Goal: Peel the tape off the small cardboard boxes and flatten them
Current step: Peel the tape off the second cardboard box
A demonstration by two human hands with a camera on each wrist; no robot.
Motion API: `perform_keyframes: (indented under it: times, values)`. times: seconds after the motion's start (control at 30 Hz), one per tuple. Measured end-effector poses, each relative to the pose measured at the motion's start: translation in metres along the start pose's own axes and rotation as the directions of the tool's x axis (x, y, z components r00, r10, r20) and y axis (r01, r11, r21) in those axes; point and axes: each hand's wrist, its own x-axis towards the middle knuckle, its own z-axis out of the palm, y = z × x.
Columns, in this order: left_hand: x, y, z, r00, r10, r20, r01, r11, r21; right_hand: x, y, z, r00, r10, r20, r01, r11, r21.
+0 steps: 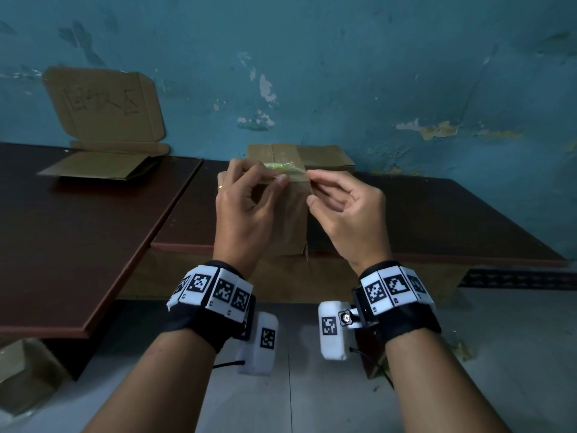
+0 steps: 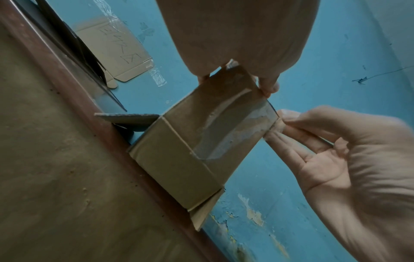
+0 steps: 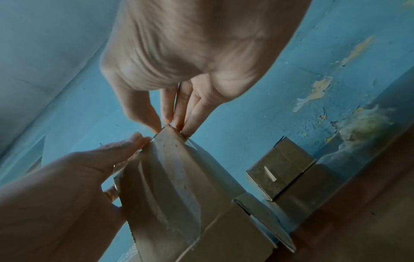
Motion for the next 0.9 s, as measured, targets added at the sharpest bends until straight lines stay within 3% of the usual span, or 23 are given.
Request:
perform_keyframes:
  times: [0.13, 0.43, 0.9]
  values:
    - [0.001, -0.001, 0.000, 1.000, -0.015, 0.005, 0.015, 1.000, 0.001, 0.000, 0.003, 0.005, 0.998, -0.040, 0.043, 0.043, 0.996, -0.074]
    - [0.003, -0.001, -0.003, 0.999, -0.050, 0.020, 0.049, 0.999, 0.018, 0.007, 0.012, 0.005, 0.994, -0.105, -0.020, 0.098, 0.974, -0.206]
    - [0.003, 0.001, -0.007, 0.998, -0.023, 0.058, 0.021, 0.999, 0.029, 0.002, 0.010, 0.015, 0.982, 0.107, -0.153, -0.104, 0.994, 0.028]
